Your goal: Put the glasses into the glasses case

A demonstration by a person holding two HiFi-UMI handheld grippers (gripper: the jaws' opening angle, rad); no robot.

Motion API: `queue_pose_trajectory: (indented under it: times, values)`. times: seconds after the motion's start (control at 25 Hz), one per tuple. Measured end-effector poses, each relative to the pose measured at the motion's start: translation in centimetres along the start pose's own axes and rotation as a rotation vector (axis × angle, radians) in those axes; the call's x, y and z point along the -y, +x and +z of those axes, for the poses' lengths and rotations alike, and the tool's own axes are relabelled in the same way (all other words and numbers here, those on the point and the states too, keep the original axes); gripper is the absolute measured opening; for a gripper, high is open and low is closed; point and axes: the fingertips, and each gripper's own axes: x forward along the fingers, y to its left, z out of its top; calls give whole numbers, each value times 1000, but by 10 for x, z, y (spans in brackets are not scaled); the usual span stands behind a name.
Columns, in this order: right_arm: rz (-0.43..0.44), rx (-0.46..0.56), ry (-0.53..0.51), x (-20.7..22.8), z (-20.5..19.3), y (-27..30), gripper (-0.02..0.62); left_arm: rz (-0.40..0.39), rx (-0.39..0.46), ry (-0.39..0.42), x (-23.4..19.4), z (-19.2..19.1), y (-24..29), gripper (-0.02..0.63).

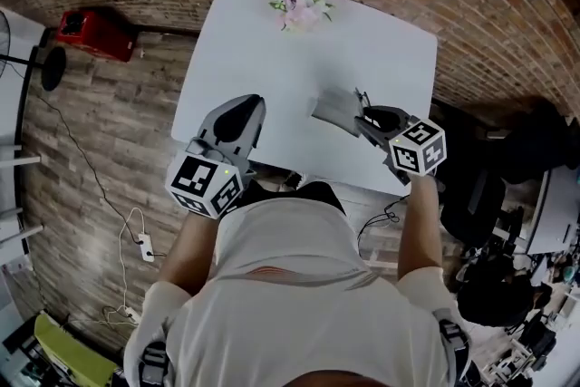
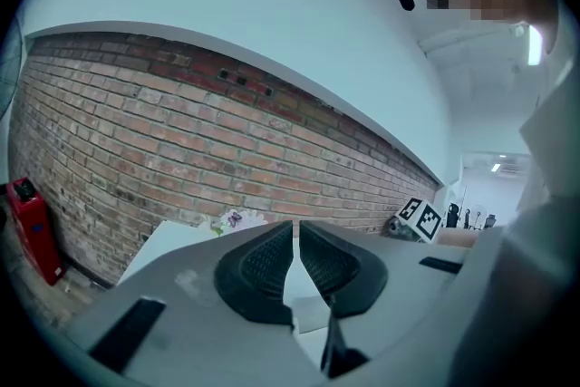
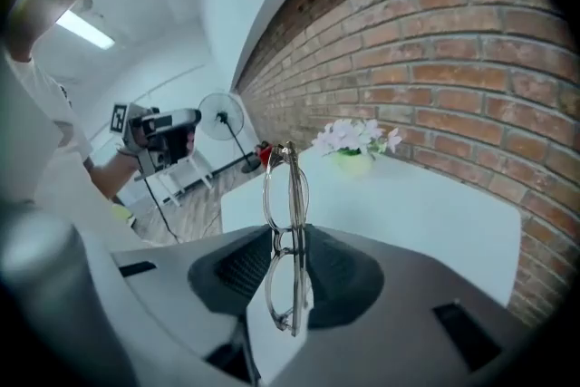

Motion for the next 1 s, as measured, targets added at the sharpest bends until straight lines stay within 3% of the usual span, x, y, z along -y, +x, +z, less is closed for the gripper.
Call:
queue_pose_trajectory:
  times: [0.2, 0.44, 0.68, 1.0]
  values:
    - [133, -244, -68, 2, -43, 49, 160, 20, -13, -20, -1, -9, -1, 32]
    - [83, -517, -196, 31, -85, 84, 160, 39, -27, -24, -3, -14, 1, 32]
    - [202, -671, -203, 23, -108, 105, 160, 57, -35, -29, -7, -15, 3, 32]
    - [281, -772, -189, 19, -123, 119, 160, 77, -53, -47, -15, -19, 3, 32]
